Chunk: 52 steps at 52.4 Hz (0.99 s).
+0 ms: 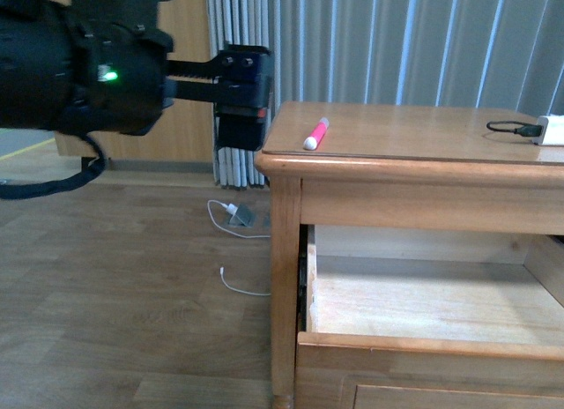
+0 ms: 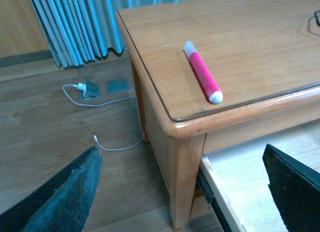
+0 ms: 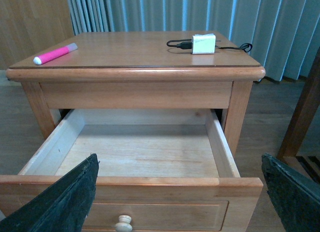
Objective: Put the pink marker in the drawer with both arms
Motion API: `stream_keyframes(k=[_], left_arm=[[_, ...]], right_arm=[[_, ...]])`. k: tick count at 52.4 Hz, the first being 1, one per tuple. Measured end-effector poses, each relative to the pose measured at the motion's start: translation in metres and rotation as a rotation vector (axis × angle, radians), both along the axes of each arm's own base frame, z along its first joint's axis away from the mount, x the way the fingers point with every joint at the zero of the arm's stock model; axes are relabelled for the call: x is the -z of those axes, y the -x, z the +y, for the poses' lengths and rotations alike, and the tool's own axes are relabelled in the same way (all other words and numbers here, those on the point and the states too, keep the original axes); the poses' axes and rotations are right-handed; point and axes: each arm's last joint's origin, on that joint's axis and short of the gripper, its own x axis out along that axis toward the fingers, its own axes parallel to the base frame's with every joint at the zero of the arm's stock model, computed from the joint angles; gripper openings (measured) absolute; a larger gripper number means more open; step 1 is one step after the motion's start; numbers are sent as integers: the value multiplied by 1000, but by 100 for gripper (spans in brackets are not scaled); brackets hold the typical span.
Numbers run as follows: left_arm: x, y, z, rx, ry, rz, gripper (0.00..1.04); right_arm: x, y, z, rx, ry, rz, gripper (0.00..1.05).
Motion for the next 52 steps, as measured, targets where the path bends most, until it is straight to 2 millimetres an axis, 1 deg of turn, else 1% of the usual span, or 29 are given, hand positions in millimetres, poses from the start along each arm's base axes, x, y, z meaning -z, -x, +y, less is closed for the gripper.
stream_keyframes(k=[5,10,18,23,27,35,39,52], left_arm=[[1,-30,-18,-9,-3,21,99],[-2,-53,-32,5,-2,27,99],[-6,-85,-49,10,2,46,99],[-5,-102,-61,18,-12,67,99],[-1,-111,-68,21,-22,89,99],[15,-134,-83,29,-47,155,99],[16,-141,-88,28,-49,166,99],[13,-148,-91,43,-74,212,99]], right_arm=[[0,0,0,0,0,0,96],[0,0,0,0,0,0,96],[0,0,0,0,0,0,96],[0,0,0,0,0,0,96],[0,0,0,0,0,0,96],[0,0,0,0,0,0,96],[0,0,0,0,0,0,96],[0,0,0,0,1,0,96]])
